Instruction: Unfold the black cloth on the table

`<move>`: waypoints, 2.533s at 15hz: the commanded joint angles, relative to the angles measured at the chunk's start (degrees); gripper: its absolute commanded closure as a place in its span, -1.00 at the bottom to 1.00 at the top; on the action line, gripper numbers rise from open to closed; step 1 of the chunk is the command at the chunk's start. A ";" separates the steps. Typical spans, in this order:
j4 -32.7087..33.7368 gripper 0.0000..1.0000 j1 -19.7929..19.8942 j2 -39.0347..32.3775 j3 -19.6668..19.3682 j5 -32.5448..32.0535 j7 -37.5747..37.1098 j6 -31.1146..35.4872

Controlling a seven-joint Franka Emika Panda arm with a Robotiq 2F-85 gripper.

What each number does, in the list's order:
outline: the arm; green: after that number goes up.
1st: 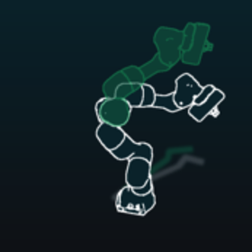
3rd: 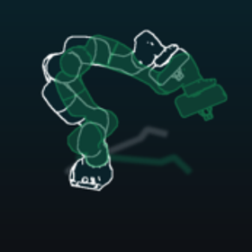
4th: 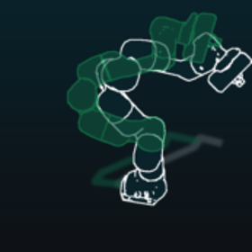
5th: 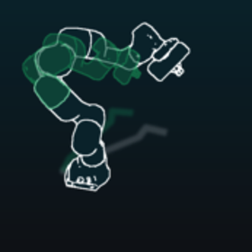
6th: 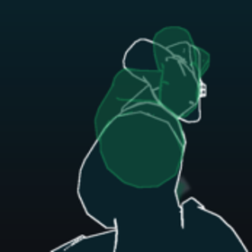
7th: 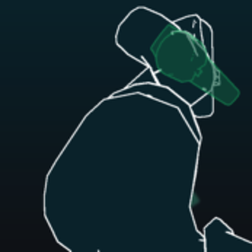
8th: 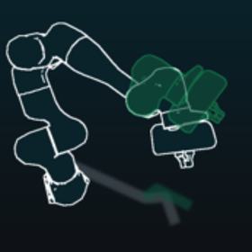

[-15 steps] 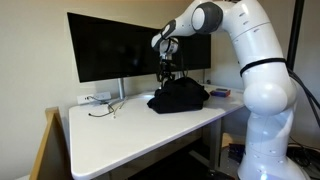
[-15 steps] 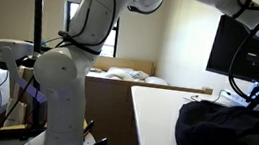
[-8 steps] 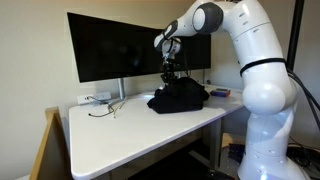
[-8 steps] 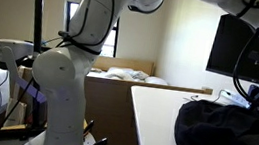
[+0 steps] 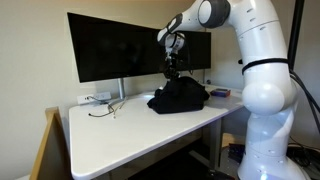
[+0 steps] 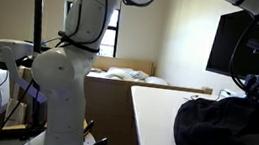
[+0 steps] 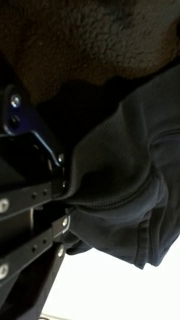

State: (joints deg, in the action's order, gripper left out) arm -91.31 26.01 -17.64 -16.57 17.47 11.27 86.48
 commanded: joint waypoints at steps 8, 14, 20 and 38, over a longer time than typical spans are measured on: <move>-20.66 0.94 0.70 27.26 -8.56 -0.31 1.57 -3.96; -28.19 0.94 1.37 35.65 -11.54 -9.36 -1.63 -3.94; -31.30 0.94 3.18 40.12 -12.48 -17.62 -6.73 -5.31; -30.32 -1.00 -6.90 35.03 0.10 -19.28 -22.97 -0.09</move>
State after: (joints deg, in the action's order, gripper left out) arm -123.48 20.70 20.18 -17.97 -2.65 -10.69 83.81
